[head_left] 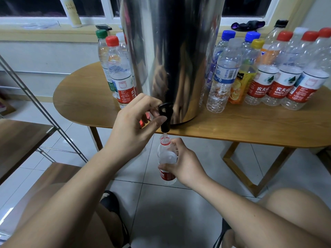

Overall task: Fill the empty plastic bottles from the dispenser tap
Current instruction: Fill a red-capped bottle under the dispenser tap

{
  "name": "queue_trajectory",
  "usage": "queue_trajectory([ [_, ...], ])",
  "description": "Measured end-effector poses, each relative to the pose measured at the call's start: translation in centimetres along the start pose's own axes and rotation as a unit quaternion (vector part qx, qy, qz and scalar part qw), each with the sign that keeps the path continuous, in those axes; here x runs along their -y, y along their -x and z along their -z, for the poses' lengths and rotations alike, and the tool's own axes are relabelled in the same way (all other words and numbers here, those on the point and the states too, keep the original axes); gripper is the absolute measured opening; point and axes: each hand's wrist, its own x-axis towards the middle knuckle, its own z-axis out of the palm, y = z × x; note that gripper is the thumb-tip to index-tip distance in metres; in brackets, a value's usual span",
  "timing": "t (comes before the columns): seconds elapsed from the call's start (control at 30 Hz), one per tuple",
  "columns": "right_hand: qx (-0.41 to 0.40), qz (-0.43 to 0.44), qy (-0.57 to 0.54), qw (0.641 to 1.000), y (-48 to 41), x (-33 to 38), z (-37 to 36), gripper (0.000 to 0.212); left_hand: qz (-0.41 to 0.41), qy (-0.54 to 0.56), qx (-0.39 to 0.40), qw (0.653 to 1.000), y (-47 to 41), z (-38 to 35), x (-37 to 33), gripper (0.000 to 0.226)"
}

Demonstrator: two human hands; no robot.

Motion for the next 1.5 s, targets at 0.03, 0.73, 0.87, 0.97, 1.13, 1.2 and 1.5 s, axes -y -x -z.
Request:
queue_trajectory([
  [0.03, 0.000, 0.000, 0.001, 1.000, 0.02, 0.03, 0.00, 0.075, 0.000, 0.000, 0.000, 1.000, 0.01, 0.00, 0.00, 0.015],
  [0.73, -0.011, 0.003, -0.007, 1.000, -0.01, 0.04, -0.14, 0.072, 0.000, 0.004, 0.000, 1.000, -0.03, -0.04, 0.02, 0.015],
  [0.87, -0.009, -0.001, -0.014, 1.000, 0.04, 0.13, -0.08, 0.072, 0.000, 0.006, -0.002, 1.000, -0.01, -0.10, 0.08, 0.016],
  [0.97, -0.007, -0.002, -0.013, 1.000, 0.08, 0.26, -0.01, 0.073, 0.000, 0.005, -0.001, 1.000, -0.01, -0.09, 0.16, 0.015],
  [1.13, -0.007, 0.000, -0.014, 1.000, 0.10, 0.27, 0.01, 0.072, -0.001, 0.005, -0.001, 1.000, 0.00, -0.09, 0.11, 0.016],
  [1.2, -0.009, 0.000, -0.015, 1.000, 0.08, 0.27, -0.04, 0.071, -0.002, 0.005, -0.001, 1.000, 0.00, -0.09, 0.10, 0.015],
  [1.5, -0.008, 0.003, -0.013, 1.000, 0.13, 0.32, 0.06, 0.073, -0.003, 0.002, 0.001, 1.000, -0.02, -0.01, 0.05, 0.014],
])
